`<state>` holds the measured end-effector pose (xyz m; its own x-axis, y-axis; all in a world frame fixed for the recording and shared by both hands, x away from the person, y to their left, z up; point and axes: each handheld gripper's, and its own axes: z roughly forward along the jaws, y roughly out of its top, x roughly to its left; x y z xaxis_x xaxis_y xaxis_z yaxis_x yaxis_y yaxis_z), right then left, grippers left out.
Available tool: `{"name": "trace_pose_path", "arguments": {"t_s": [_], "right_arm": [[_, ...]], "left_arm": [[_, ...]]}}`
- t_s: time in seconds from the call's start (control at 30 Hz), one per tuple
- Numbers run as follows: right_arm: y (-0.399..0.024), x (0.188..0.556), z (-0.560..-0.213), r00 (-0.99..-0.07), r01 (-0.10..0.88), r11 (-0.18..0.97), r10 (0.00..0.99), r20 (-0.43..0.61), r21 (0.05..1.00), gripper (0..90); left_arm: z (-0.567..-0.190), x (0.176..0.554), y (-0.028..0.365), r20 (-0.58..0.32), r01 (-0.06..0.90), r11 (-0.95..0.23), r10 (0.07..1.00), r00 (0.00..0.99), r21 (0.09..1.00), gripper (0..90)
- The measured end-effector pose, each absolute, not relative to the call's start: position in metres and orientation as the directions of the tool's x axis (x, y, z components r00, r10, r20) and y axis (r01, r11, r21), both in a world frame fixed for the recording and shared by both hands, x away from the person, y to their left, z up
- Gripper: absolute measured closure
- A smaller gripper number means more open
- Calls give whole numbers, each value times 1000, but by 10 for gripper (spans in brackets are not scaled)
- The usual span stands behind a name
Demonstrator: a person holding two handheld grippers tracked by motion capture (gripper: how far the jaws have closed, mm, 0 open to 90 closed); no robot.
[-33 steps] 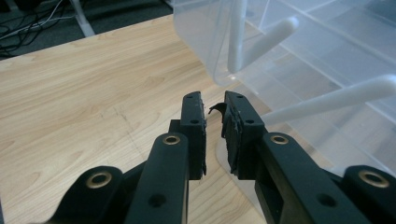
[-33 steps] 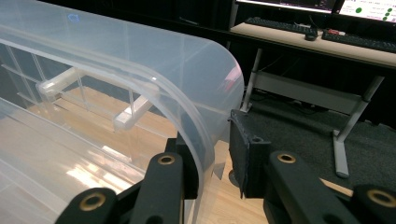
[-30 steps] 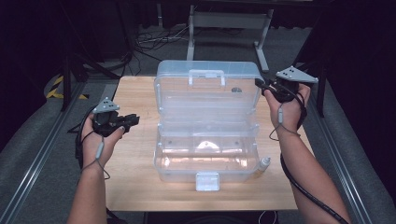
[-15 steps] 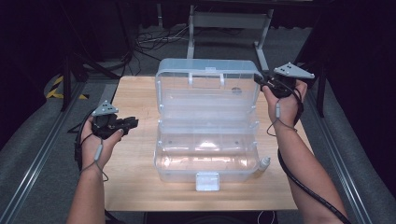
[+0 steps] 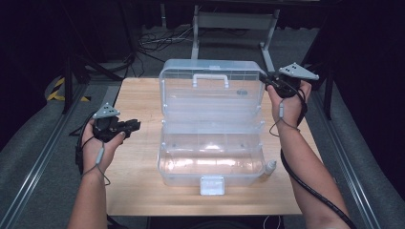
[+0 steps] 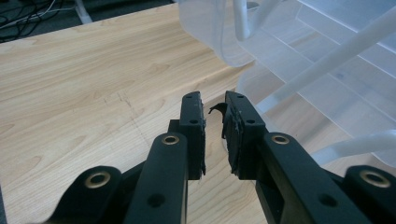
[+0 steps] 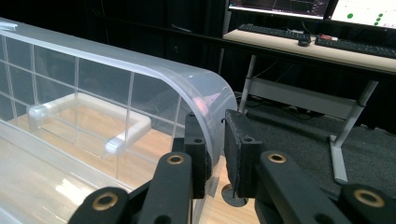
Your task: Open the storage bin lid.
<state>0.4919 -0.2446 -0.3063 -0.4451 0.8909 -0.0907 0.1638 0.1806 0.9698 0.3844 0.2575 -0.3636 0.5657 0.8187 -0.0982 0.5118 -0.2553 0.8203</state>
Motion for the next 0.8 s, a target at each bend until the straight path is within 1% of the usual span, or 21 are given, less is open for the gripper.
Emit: {"name": "trace_pose_path", "arguments": {"t_s": [0.3,0.6,0.8], "right_arm": [[-243,501,-312,-425,150,174,900,-95,973,825],[-240,510,-318,-409,130,193,904,-125,973,836],[-241,520,-321,-418,132,193,900,-122,972,836]], "left_arm": [[-365,385,259,-101,518,-253,821,561,817,778],[-368,387,260,-105,522,-251,822,560,815,778],[-370,388,261,-108,527,-248,824,556,813,779]]}}
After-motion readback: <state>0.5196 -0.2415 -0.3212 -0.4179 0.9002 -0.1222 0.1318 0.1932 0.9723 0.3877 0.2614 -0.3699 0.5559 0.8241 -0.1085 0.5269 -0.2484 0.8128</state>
